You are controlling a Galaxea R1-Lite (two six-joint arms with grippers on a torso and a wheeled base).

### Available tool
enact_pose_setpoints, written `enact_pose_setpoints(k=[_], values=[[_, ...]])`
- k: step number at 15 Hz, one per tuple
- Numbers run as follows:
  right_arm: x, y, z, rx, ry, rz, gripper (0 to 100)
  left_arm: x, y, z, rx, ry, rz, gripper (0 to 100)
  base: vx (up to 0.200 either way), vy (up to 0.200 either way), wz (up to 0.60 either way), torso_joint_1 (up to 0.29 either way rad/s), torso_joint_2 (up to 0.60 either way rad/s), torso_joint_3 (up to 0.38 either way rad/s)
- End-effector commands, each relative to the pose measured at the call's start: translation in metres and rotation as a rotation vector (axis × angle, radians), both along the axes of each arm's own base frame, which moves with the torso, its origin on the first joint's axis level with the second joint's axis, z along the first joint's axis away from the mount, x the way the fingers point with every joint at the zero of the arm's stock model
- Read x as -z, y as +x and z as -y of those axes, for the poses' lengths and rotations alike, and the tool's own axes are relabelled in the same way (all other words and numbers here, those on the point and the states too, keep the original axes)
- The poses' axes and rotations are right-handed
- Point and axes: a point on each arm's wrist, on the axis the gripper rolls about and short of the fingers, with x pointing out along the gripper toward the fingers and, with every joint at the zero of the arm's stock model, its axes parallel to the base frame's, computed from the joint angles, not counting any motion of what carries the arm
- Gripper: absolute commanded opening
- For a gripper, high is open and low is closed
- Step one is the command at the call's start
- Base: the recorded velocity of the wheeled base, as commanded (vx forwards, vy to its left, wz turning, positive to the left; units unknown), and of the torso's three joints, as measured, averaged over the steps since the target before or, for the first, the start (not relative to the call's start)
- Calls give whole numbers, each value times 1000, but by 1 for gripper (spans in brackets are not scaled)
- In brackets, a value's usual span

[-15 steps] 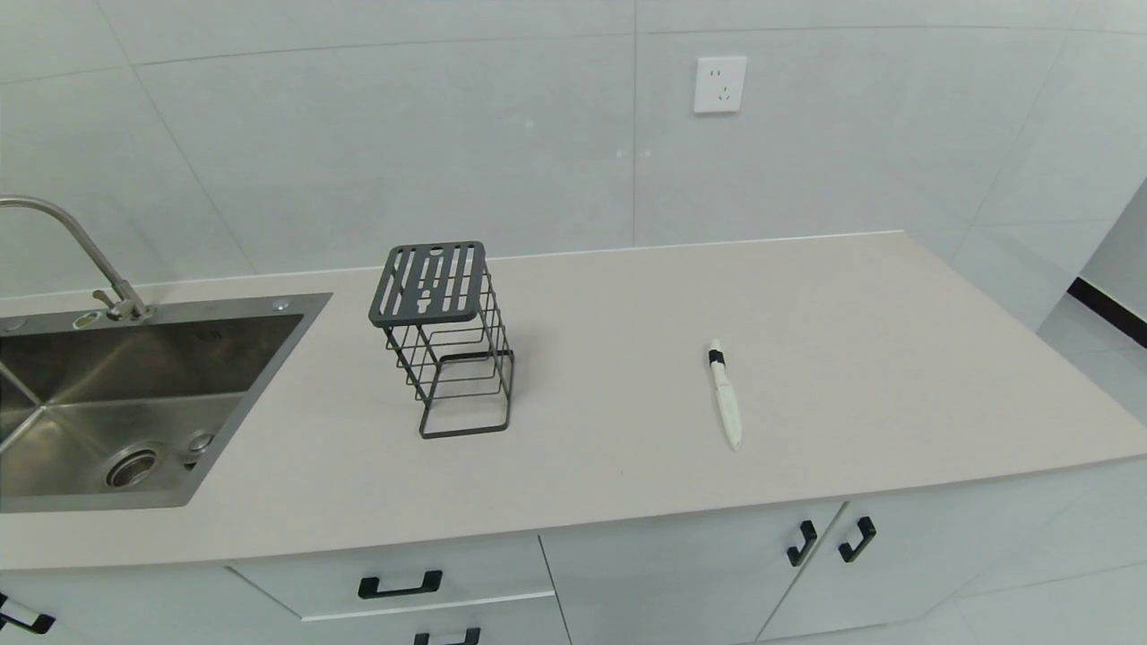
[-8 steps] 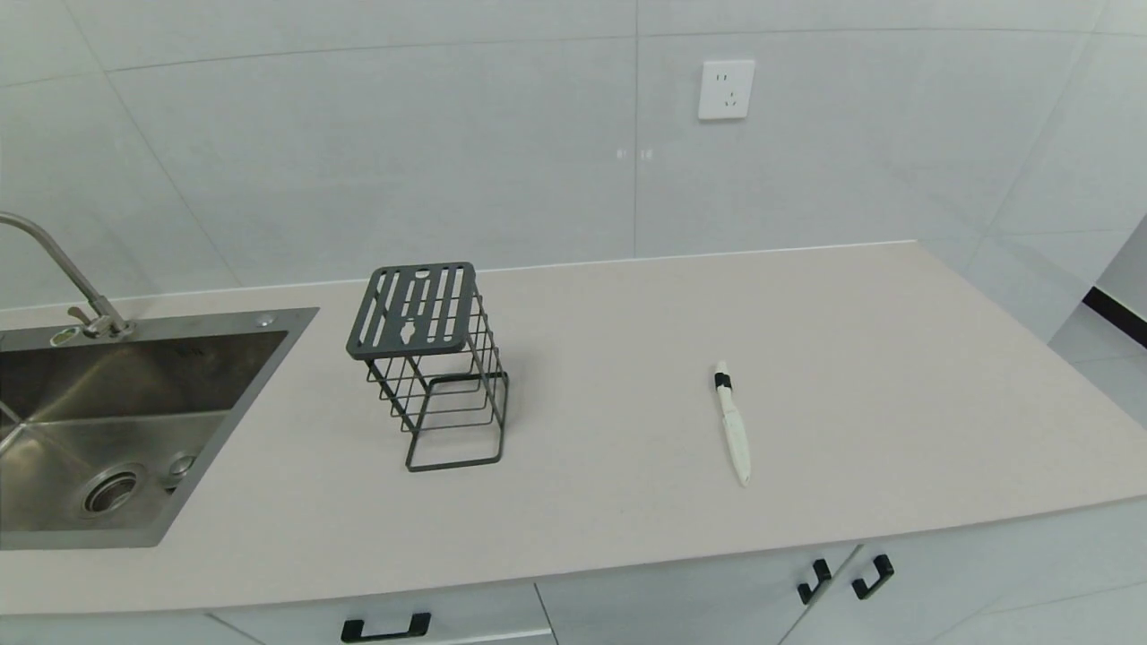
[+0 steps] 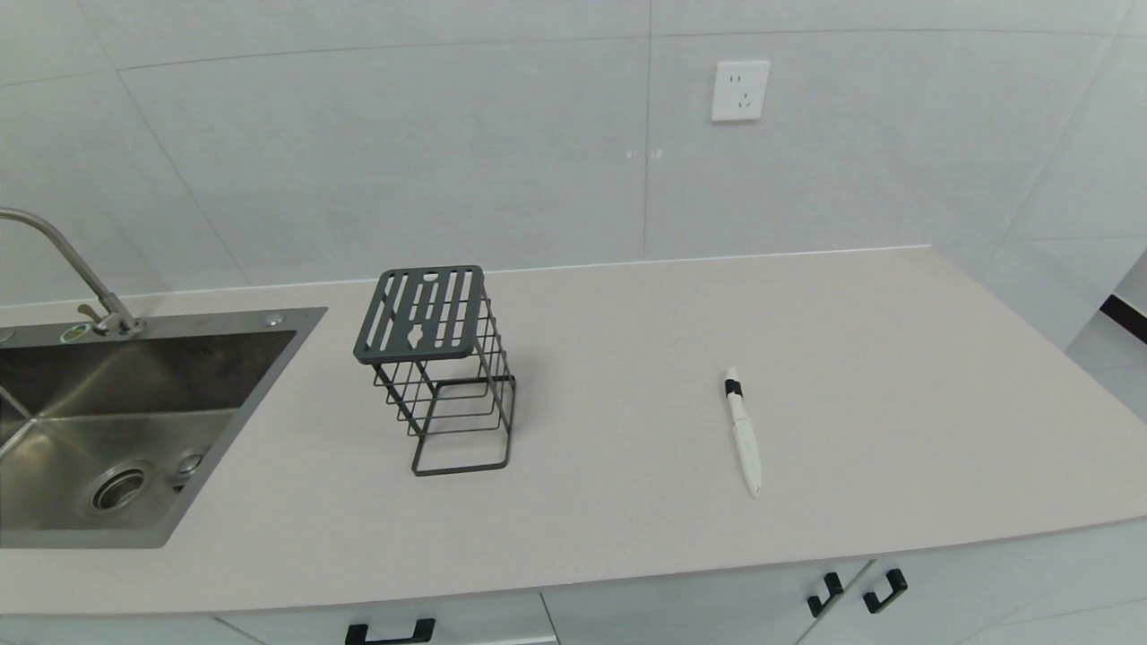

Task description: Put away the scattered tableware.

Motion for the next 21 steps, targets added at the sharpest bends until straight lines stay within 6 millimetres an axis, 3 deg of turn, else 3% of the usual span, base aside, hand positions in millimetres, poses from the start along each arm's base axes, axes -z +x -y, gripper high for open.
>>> enact_pose_setpoints(k=[1, 5, 9, 21], values=[[0, 0, 0, 1, 0, -1, 100, 0, 0, 0, -1, 1, -1, 100, 0, 0, 0, 0, 0, 0], [0, 0, 0, 1, 0, -1, 100, 0, 0, 0, -1, -1, -1, 100, 0, 0, 0, 0, 0, 0], [0, 0, 0, 1, 0, -1, 100, 0, 0, 0, -1, -1, 1, 100, 200, 0, 0, 1, 5, 6], [0, 0, 0, -2, -3, -1, 100, 0, 0, 0, -1, -2, 1, 100, 0, 0, 0, 0, 0, 0]])
